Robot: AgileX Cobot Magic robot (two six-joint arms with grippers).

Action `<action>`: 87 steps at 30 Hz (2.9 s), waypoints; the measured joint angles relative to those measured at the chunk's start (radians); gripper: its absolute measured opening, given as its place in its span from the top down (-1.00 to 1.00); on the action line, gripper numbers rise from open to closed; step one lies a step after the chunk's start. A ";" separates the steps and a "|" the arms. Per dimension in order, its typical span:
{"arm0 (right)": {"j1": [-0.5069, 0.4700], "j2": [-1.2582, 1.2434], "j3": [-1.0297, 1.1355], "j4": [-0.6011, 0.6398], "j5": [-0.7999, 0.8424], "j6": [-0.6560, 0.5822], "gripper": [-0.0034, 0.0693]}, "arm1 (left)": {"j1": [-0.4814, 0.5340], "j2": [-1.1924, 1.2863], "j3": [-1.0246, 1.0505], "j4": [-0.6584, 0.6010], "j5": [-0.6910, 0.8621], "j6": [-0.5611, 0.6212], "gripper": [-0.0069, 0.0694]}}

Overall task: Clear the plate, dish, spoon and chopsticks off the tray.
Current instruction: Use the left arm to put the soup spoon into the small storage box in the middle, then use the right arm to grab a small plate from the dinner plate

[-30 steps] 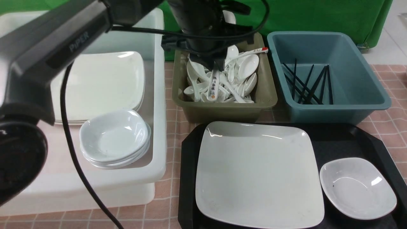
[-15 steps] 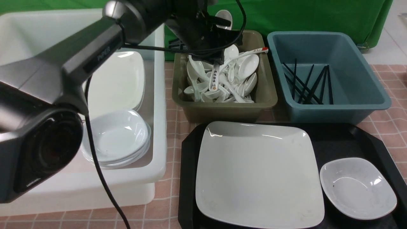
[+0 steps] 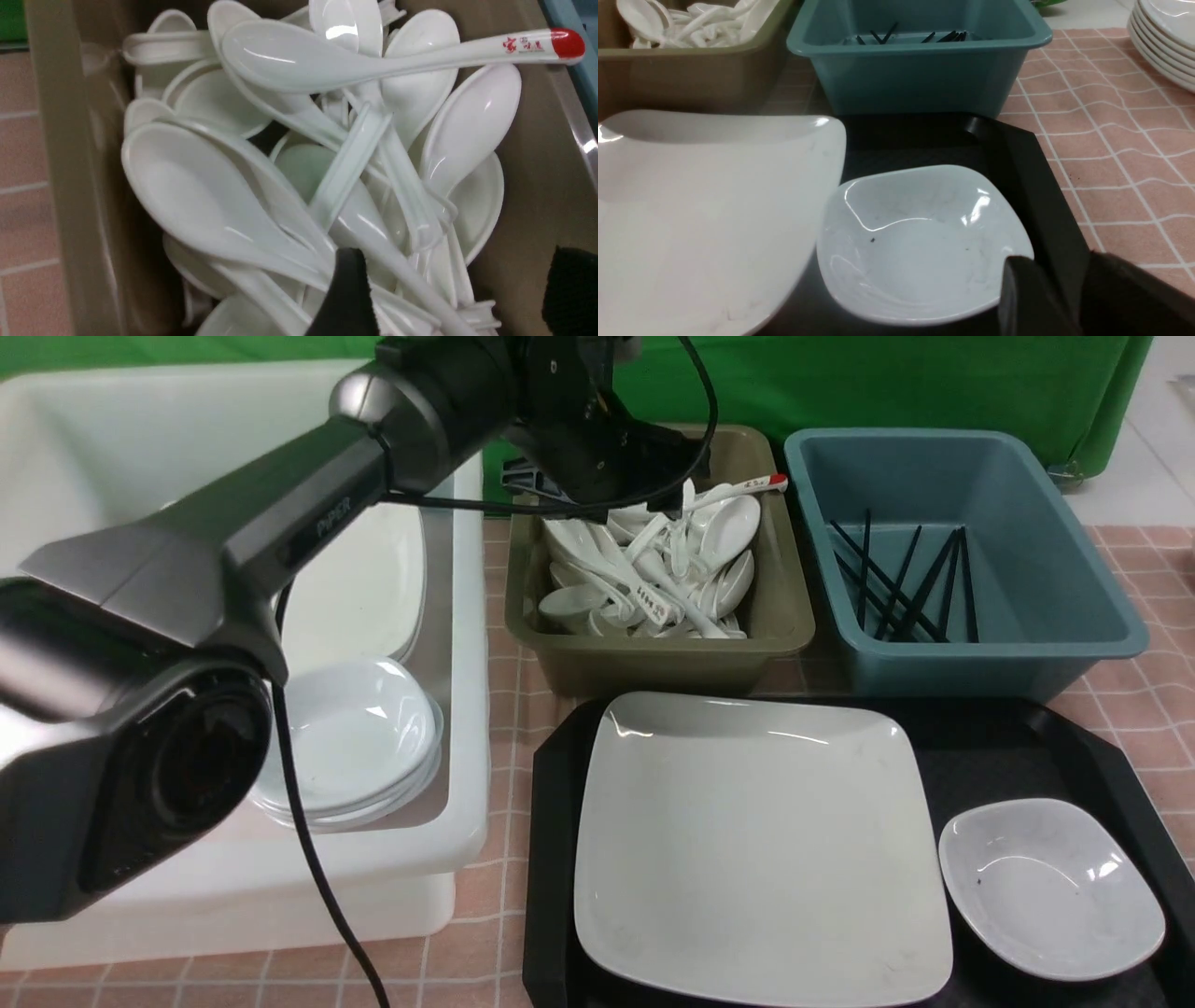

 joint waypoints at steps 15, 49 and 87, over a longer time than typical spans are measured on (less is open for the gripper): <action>0.000 0.000 0.000 0.000 0.000 0.000 0.23 | 0.000 -0.321 0.011 0.045 0.366 0.106 0.81; 0.000 0.000 0.000 0.000 0.000 0.000 0.23 | 0.000 -1.630 1.378 -0.051 0.082 -0.140 0.81; 0.000 0.000 0.000 0.000 0.000 0.000 0.23 | 0.000 -1.972 1.826 -0.182 -0.392 0.102 0.81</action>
